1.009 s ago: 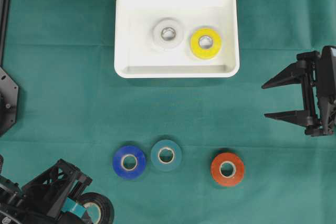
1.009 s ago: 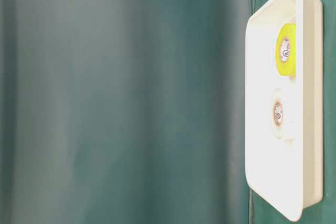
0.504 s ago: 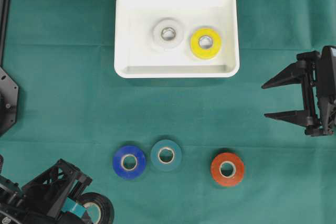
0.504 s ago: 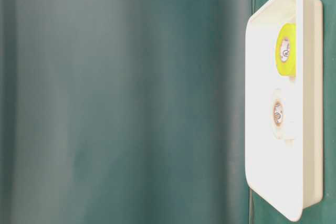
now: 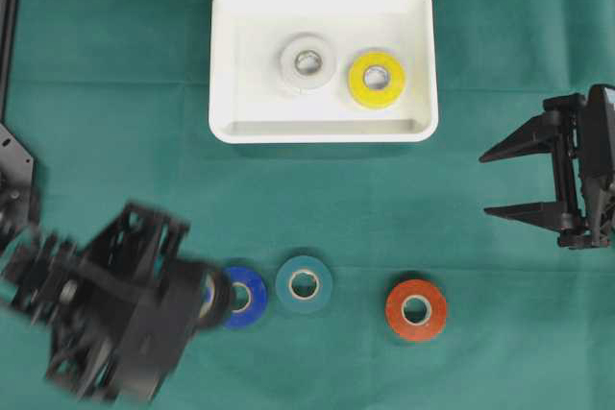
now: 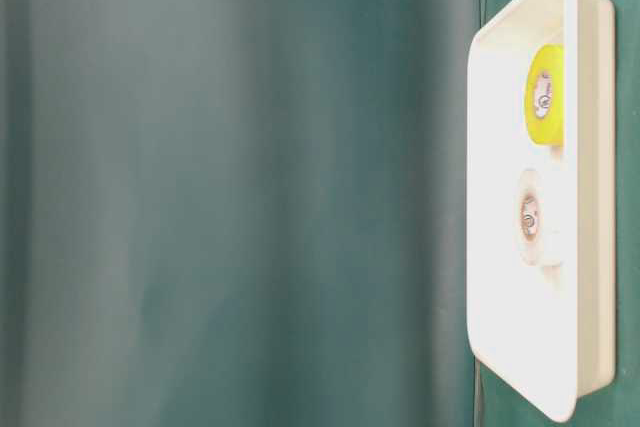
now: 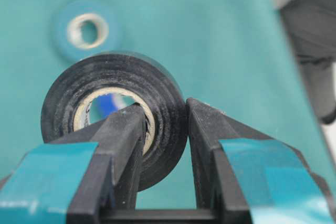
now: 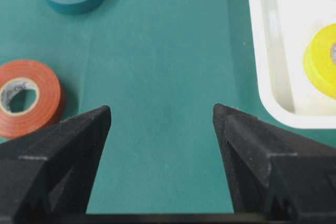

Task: Pick up the tape from a random location and place it into the white case.
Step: 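Lift the black roll and carry it toward the white tray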

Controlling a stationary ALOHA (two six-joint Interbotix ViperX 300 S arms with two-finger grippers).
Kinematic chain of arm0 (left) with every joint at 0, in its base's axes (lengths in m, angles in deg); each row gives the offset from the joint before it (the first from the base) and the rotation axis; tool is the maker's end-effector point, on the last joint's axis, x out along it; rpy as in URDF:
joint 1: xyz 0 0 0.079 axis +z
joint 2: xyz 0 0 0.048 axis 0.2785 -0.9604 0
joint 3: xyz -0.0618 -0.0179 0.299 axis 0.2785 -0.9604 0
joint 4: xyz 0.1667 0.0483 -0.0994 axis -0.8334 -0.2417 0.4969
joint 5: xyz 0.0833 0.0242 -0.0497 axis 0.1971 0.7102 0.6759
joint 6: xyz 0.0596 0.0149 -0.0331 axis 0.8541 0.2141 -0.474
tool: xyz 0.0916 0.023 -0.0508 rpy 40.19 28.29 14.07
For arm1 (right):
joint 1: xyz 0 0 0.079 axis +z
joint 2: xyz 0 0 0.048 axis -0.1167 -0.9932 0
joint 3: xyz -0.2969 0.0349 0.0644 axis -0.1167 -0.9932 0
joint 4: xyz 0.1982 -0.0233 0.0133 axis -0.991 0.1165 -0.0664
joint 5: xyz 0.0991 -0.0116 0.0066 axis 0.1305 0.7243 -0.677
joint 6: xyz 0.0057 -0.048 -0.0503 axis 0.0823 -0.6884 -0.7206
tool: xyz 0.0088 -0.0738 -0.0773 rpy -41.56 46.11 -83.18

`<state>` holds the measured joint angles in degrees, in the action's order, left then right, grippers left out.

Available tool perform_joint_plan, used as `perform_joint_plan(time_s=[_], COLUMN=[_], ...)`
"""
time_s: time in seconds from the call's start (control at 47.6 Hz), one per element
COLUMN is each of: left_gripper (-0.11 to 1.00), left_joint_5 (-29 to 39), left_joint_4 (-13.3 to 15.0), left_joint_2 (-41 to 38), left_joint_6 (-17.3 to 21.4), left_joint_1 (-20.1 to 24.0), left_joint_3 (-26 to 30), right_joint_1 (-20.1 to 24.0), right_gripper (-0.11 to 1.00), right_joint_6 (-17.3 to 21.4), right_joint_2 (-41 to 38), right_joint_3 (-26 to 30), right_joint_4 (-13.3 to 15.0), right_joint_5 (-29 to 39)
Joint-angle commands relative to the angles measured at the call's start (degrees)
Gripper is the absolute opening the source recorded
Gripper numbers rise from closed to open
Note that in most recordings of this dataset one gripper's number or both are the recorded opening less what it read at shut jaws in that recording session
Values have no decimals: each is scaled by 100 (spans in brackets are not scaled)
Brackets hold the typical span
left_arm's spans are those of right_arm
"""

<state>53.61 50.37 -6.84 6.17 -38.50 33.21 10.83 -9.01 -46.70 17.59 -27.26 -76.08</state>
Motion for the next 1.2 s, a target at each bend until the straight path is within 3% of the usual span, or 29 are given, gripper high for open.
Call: perform_joint_plan(time_s=[0.0,0.609,1.177], left_gripper=[19,19,19], left_joint_5=[-9,-492,-1257], left_joint_4=[-9,-9,-9], left_joint_2=[149,88,-325], left_joint_6=[0,44,343], left_joint_1=[431,3094,4579], left_joint_3=[0,-316,-360], right_joint_1=[-9,-9,-167], right_gripper=[74,74,74], right_joint_6=[-9,-9,-9], right_joint_2=[-9,0,18], right_joint_3=[149,149,167], right_joint_4=[9,123,290], right_joint_5=[18,220,229])
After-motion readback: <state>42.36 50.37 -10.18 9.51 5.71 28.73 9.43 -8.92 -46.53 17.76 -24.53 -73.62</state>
